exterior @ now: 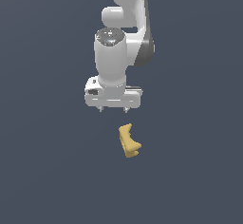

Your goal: Pick up the object and move it to a goal position.

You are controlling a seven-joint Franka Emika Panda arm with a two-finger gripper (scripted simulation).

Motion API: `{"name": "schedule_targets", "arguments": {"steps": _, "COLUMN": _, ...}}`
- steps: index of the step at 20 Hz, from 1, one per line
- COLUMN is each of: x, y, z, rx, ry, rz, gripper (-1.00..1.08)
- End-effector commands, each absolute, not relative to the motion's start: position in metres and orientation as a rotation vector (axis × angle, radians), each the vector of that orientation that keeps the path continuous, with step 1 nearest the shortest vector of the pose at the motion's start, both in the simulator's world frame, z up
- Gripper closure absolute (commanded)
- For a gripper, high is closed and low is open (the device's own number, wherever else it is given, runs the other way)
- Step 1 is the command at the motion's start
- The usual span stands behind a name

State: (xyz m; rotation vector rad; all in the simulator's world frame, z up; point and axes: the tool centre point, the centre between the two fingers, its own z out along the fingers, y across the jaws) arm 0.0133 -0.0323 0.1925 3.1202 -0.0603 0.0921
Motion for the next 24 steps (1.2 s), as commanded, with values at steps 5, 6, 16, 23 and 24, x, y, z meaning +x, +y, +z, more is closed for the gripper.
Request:
{"name": "schedule_targets", "arguments": {"steps": 5, "x": 0.015, "y": -0.032, "z": 0.194, "rx": 3.116, "ry": -0.067, "rz": 0.097, "gripper": -0.92}}
{"name": "schedule_targets", "arguments": {"steps": 6, "x": 0.015, "y": -0.032, "z": 0.194, "rx": 3.114, "ry": -0.07, "rz": 0.1, "gripper": -0.92}}
{"name": "schedule_targets", "arguments": {"steps": 16, "x": 0.019, "y": -0.031, "z": 0.195, "rx": 3.107, "ry": -0.068, "rz": 0.106, "gripper": -0.92}}
{"name": "schedule_targets", "arguments": {"steps": 23, "x": 0.033, "y": -0.021, "z": 0.188, "rx": 3.108, "ry": 0.037, "rz": 0.086, "gripper": -0.92}}
{"name": "schedule_targets", "arguments": {"steps": 24, "x": 0.036, "y": -0.018, "z": 0.186, "rx": 3.108, "ry": 0.06, "rz": 0.082, "gripper": -0.92}}
